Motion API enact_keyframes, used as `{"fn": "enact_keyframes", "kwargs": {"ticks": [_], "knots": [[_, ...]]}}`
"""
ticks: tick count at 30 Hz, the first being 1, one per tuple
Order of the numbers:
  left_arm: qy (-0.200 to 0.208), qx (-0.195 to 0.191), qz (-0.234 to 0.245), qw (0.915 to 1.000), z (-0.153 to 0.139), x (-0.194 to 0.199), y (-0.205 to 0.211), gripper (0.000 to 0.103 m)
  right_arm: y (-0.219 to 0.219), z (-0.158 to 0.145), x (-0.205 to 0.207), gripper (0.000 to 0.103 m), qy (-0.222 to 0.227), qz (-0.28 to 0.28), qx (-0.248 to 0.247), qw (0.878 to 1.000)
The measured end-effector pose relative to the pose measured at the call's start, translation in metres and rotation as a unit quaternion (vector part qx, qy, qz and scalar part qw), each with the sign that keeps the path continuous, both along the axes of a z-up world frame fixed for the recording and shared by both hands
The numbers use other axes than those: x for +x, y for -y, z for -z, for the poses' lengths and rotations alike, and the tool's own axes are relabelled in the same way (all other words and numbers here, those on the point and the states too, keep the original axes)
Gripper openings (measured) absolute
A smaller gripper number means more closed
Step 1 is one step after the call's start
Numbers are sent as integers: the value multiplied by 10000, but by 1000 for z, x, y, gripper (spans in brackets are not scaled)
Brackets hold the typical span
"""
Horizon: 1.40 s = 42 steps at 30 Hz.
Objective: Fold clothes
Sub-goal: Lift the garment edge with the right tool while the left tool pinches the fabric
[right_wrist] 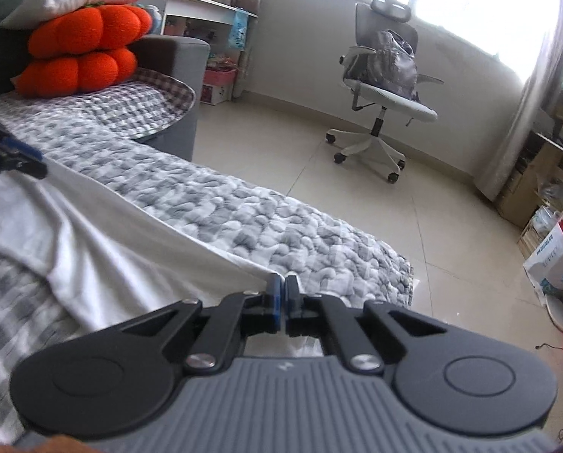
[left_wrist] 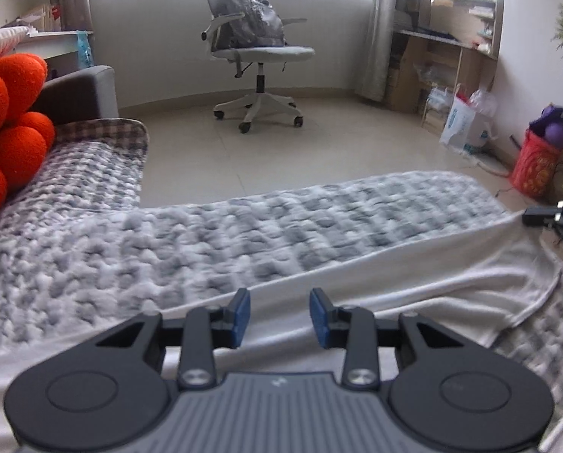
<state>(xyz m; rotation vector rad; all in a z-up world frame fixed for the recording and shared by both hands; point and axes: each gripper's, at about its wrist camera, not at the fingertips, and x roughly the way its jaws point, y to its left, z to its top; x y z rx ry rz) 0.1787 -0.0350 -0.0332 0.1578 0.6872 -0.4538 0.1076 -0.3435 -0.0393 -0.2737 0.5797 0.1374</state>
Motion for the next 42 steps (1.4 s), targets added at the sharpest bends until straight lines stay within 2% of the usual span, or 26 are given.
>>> {"fn": "enact_keyframes", "kwargs": {"ticks": [8,18,23,25,30,32,33,38,42], "knots": [[-25,356,197,9992,3,14,-7,36,-1,4,30,1,-100,58,-69,9999],[-52,385,457,9982,2,21,12,35,3,9,61,1,-283,247,-102,9992],[-148,355,726,9966,1,26,29,36,8,15,65,2,-395,357,193,9984],[-215,296,865,9956,0,29,37,35,15,11,62,11,-395,411,535,9969],[-395,76,1284,9909,-1,36,67,36,36,1,48,15,-521,467,1429,9873],[-434,33,1413,9890,0,36,82,35,43,-1,42,32,-593,479,1756,9815],[-451,12,1473,9881,1,36,90,35,46,-2,38,45,-605,478,1881,9791],[-492,-72,1436,9884,5,40,108,35,60,-3,23,46,-545,435,2319,9702],[-473,-78,1405,9889,5,41,109,27,61,2,30,46,-481,463,2147,9744]]}}
